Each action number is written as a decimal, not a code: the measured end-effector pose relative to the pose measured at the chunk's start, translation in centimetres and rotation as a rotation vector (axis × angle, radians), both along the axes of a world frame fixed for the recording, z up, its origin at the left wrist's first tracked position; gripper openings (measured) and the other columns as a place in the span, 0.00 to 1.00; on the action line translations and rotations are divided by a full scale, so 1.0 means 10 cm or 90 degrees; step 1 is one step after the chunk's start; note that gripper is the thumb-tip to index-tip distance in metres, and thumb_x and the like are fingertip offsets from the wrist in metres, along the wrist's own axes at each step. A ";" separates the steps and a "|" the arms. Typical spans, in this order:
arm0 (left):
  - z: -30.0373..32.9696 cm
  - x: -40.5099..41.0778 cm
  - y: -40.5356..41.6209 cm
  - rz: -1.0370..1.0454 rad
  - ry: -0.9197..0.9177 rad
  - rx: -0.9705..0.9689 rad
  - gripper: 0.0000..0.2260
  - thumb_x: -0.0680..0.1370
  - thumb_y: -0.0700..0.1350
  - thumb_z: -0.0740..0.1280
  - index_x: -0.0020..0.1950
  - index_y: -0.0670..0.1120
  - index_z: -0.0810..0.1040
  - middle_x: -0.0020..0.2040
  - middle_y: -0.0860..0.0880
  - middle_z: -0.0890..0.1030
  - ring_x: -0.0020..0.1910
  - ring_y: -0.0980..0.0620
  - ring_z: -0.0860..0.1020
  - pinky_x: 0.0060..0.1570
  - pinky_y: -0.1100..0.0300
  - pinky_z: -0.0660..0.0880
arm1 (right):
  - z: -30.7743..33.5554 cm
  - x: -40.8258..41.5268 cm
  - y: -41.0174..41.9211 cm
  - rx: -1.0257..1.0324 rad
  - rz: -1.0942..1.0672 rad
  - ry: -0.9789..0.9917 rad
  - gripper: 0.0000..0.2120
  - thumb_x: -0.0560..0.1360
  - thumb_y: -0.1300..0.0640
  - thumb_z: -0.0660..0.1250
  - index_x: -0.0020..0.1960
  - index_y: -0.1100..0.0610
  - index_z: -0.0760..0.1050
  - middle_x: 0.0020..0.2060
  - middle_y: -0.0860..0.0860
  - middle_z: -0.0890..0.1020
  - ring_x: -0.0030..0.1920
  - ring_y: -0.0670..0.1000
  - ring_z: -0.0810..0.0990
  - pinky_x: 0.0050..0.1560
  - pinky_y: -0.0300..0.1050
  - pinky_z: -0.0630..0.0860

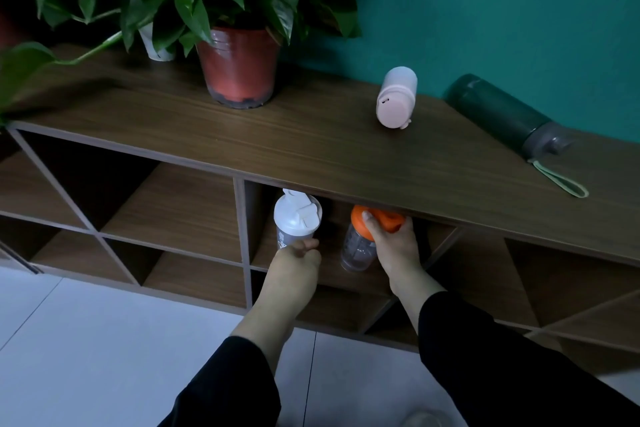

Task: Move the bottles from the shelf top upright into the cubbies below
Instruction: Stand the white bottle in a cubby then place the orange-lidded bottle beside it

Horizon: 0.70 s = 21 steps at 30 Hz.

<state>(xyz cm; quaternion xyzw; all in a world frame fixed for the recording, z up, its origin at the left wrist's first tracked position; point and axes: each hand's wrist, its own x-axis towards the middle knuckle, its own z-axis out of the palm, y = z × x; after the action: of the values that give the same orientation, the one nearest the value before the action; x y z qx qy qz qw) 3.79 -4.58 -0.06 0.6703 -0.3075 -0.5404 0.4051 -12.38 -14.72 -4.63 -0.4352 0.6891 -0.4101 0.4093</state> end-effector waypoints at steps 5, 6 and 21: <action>-0.01 0.00 0.00 0.001 0.001 -0.003 0.11 0.81 0.43 0.60 0.60 0.54 0.77 0.43 0.51 0.81 0.46 0.50 0.79 0.60 0.43 0.79 | -0.08 0.05 -0.01 -0.007 -0.022 -0.014 0.39 0.68 0.41 0.77 0.73 0.50 0.65 0.63 0.51 0.78 0.61 0.56 0.79 0.62 0.52 0.74; -0.01 0.00 0.00 0.001 0.000 -0.001 0.11 0.81 0.43 0.60 0.60 0.54 0.77 0.44 0.51 0.81 0.47 0.51 0.79 0.60 0.43 0.79 | -0.07 0.06 -0.02 -0.004 -0.023 -0.014 0.39 0.68 0.41 0.76 0.74 0.50 0.64 0.62 0.51 0.78 0.58 0.55 0.79 0.59 0.50 0.74; 0.00 -0.01 0.01 0.003 -0.039 -0.019 0.15 0.82 0.43 0.60 0.67 0.49 0.77 0.46 0.50 0.81 0.43 0.52 0.79 0.58 0.47 0.79 | -0.25 -0.02 0.57 0.074 -0.028 -0.098 0.49 0.68 0.31 0.69 0.80 0.49 0.51 0.76 0.54 0.67 0.73 0.57 0.70 0.70 0.59 0.70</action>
<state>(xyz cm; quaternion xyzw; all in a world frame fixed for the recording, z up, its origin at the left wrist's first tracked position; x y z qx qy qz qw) 3.69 -4.46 -0.05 0.6811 -0.3264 -0.5140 0.4067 -12.63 -9.05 -7.08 -0.3630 0.6877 -0.4103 0.4764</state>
